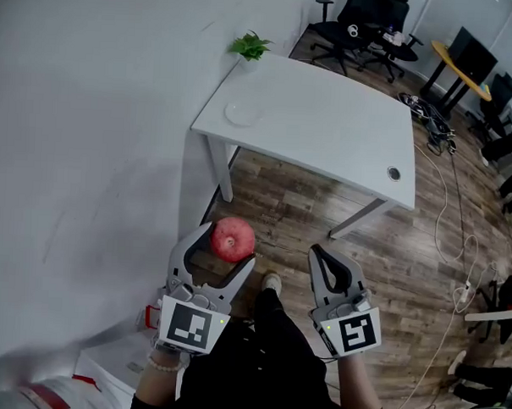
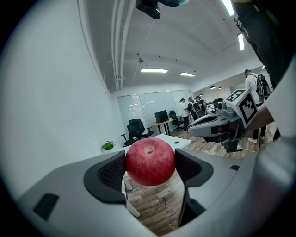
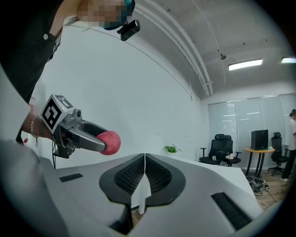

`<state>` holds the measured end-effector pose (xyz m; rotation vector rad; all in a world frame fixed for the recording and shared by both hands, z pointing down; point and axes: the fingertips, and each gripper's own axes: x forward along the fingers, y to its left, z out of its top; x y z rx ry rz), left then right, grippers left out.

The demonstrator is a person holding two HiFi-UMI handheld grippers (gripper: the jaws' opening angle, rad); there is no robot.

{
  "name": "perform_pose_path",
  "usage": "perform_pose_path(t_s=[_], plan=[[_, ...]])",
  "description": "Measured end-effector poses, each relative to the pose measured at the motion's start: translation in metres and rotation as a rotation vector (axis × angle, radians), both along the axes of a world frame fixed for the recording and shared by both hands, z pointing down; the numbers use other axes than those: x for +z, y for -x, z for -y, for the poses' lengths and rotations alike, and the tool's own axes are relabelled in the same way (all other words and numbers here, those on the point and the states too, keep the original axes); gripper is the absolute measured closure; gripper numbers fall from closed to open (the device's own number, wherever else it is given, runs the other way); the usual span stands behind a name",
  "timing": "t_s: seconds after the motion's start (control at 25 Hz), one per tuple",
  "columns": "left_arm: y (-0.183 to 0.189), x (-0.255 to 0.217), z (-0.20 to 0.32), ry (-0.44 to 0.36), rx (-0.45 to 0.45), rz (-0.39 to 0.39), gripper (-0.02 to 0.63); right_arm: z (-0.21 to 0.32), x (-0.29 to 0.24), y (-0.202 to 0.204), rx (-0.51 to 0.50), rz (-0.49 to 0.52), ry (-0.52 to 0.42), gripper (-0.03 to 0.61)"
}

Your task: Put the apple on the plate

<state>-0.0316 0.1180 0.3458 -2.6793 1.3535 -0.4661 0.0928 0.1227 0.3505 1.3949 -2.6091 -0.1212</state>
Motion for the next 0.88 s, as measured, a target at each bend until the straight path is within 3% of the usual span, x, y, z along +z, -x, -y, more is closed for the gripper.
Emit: perform_pose_path(t_s=[0.36,0.88], plan=[[-0.017,-0.004,0.052,-0.019,-0.025,0.011,0.267,0.062,-0.004,-0.018,-0.024,-0.025,0.036,0.537],[-0.037,-0.006,0.136,0.009,-0.114,-0.025,0.267,0.154,-0.013,-0.031,-0.132,-0.033,-0.009,0.537]])
